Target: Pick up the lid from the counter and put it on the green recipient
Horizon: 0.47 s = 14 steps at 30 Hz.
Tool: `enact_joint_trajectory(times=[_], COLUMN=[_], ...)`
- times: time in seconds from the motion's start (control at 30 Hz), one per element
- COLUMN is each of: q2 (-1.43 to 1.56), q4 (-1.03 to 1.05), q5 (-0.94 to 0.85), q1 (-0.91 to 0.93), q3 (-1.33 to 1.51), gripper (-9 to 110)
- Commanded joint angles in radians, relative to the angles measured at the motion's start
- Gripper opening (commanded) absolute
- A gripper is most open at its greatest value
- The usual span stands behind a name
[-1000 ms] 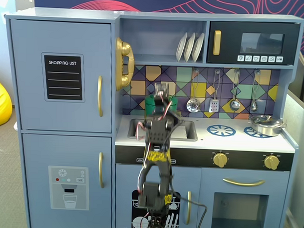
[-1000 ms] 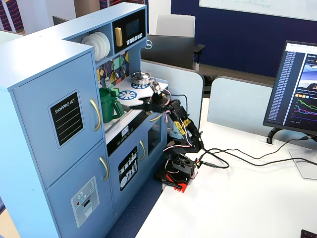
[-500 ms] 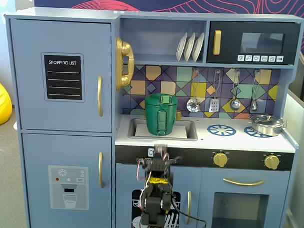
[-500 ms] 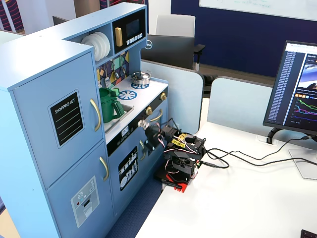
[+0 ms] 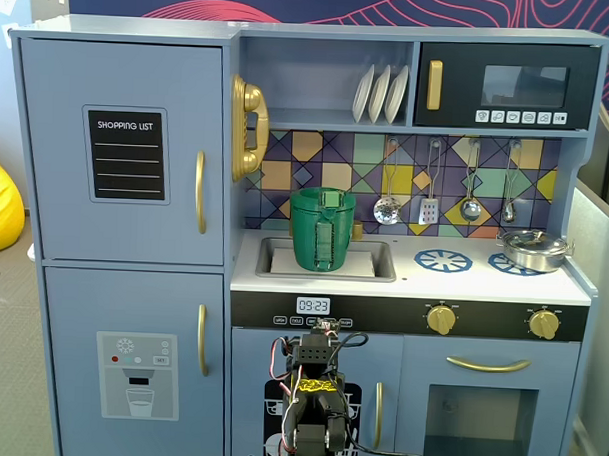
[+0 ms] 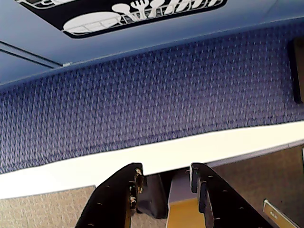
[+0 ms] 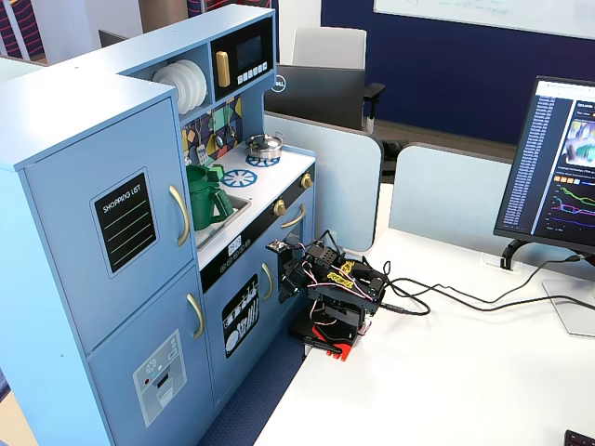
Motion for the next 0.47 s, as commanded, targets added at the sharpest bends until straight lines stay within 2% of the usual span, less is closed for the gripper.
enact_joint_trajectory(times=[0.0, 0.43], q2=[-0.009, -0.009], q4=[0.186, 0.189], q5=[-0.043, -0.058], q1=[0.015, 0.015], q3=[-0.002, -0.002], gripper=[4, 4])
